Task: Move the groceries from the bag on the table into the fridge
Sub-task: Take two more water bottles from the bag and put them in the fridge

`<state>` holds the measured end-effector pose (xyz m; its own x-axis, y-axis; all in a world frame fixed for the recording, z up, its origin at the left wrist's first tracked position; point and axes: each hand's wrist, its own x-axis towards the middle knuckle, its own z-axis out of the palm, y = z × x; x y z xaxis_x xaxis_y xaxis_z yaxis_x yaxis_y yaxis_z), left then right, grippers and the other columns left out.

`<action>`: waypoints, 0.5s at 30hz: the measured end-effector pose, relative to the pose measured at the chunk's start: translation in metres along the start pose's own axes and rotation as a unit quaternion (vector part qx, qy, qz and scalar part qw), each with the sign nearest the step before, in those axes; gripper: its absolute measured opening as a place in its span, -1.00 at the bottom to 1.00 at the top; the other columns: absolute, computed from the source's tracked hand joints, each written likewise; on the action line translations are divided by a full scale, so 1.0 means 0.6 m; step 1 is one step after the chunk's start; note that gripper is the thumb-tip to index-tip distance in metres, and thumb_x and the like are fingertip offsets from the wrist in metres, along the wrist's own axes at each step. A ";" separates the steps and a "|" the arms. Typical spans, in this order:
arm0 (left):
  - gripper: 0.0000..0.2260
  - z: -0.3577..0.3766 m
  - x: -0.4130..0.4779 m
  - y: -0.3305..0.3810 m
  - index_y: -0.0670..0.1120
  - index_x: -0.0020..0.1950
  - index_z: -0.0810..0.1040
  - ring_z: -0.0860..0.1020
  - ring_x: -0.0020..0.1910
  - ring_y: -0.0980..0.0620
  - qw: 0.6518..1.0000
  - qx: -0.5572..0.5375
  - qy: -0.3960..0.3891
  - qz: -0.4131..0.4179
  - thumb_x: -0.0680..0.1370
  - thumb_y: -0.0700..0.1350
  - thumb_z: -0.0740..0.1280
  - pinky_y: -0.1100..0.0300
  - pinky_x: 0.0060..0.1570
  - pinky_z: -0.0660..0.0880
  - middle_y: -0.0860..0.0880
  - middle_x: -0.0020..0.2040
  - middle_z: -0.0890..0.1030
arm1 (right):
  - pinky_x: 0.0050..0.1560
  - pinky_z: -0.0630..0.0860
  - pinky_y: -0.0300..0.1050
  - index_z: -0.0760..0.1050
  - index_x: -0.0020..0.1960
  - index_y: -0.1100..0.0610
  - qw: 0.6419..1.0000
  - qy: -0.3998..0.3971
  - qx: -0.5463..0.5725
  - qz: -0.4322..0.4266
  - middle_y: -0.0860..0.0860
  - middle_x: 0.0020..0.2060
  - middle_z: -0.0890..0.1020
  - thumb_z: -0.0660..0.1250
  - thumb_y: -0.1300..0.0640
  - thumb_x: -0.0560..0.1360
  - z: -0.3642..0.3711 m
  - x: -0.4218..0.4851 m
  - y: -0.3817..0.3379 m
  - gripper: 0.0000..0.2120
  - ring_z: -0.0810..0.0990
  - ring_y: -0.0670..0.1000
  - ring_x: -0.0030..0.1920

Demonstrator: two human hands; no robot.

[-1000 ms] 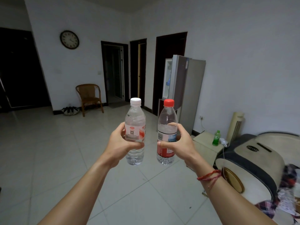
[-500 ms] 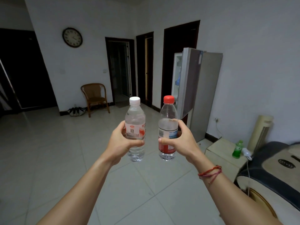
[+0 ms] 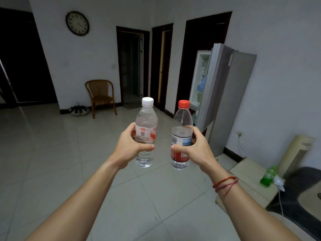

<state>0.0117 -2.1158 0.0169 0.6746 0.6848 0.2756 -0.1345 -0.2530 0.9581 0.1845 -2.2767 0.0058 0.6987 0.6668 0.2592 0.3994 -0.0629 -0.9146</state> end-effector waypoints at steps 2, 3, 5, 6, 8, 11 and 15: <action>-0.46 -0.014 0.056 -0.026 -0.10 0.10 0.54 0.69 -0.07 -0.03 1.000 0.000 0.000 0.001 0.22 -0.43 0.59 0.16 -0.07 0.60 -0.09 -0.05 0.71 | 0.13 0.65 0.07 0.48 0.20 -0.17 1.000 -0.002 -0.006 0.000 -0.11 0.05 0.70 0.68 0.00 0.14 0.025 0.056 0.013 -0.30 0.70 -0.05 0.05; -0.46 -0.022 0.086 -0.038 -0.09 0.10 0.54 0.69 -0.07 -0.02 1.000 0.000 -0.002 0.002 0.22 -0.43 0.59 0.18 -0.08 0.60 -0.08 -0.05 0.71 | 0.13 0.65 0.07 0.47 0.21 -0.17 1.000 -0.001 -0.008 0.000 -0.11 0.06 0.70 0.68 -0.01 0.13 0.038 0.086 0.019 -0.29 0.69 -0.05 0.05; -0.45 -0.037 0.151 -0.060 -0.09 0.12 0.54 0.69 -0.07 -0.01 1.000 -0.002 -0.010 0.006 0.23 -0.44 0.58 0.20 -0.10 0.59 -0.07 -0.05 0.71 | 0.12 0.65 0.05 0.46 0.24 -0.16 1.000 0.006 -0.009 -0.001 -0.11 0.06 0.70 0.68 0.00 0.13 0.063 0.149 0.030 -0.26 0.69 -0.06 0.05; -0.45 -0.043 0.186 -0.070 -0.09 0.12 0.54 0.69 -0.07 -0.01 1.000 -0.002 -0.014 0.008 0.23 -0.44 0.58 0.21 -0.10 0.60 -0.06 -0.04 0.71 | 0.12 0.66 0.04 0.47 0.23 -0.15 1.000 0.010 -0.007 0.000 -0.11 0.05 0.70 0.69 0.03 0.14 0.075 0.182 0.034 -0.28 0.70 -0.08 0.03; -0.45 -0.057 0.255 -0.087 -0.10 0.13 0.54 0.69 -0.06 -0.02 1.000 -0.005 -0.020 0.008 0.23 -0.45 0.57 0.22 -0.11 0.60 -0.07 -0.04 0.71 | 0.11 0.66 0.04 0.48 0.21 -0.15 1.000 0.014 -0.002 0.006 -0.12 0.03 0.71 0.69 0.08 0.16 0.096 0.244 0.040 -0.31 0.70 -0.09 0.02; -0.44 -0.076 0.353 -0.107 -0.09 0.14 0.54 0.69 -0.06 -0.02 0.999 -0.003 -0.031 0.012 0.23 -0.44 0.58 0.20 -0.09 0.61 -0.06 -0.04 0.71 | 0.12 0.66 0.06 0.49 0.21 -0.14 1.000 0.018 -0.003 0.013 -0.11 0.03 0.71 0.69 0.08 0.14 0.124 0.330 0.052 -0.29 0.71 -0.07 0.03; -0.42 -0.090 0.461 -0.132 -0.07 0.16 0.54 0.69 -0.07 0.03 0.999 0.000 -0.042 0.013 0.23 -0.43 0.58 0.19 -0.06 0.60 -0.04 -0.03 0.71 | 0.09 0.66 -0.01 0.47 0.22 -0.14 0.999 0.025 -0.012 0.021 -0.11 0.04 0.70 0.68 0.07 0.17 0.149 0.429 0.064 -0.31 0.70 -0.08 0.03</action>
<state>0.1699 -1.8694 0.0218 0.7296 0.6183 0.2923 -0.1527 -0.2694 0.9508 0.3267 -2.0410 0.0095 0.7443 0.6246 0.2365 0.3824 -0.1083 -0.9176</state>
